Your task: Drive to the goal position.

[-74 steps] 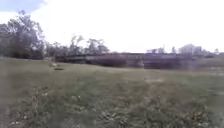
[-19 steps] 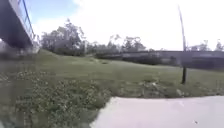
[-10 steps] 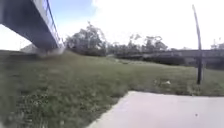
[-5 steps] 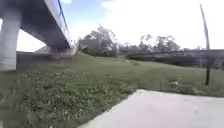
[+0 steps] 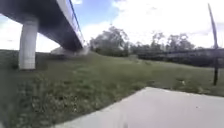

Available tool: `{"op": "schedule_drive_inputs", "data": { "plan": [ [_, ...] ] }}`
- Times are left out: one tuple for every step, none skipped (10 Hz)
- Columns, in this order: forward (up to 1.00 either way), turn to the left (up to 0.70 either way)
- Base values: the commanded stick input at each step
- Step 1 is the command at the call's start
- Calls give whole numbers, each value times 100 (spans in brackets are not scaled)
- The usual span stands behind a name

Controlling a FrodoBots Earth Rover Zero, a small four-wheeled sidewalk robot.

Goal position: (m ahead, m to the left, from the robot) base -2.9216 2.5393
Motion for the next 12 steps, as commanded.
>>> {"op": "schedule_drive_inputs", "data": {
  "plan": [
    [-70, -35],
    [-70, -35],
    [-70, -35],
    [-70, -35],
    [-70, -35],
    [-70, -35],
    [-70, -35],
    [-70, -35],
    [-70, -35],
    [-70, -35],
    [-70, -35],
    [-70, -35]
  ]
}}
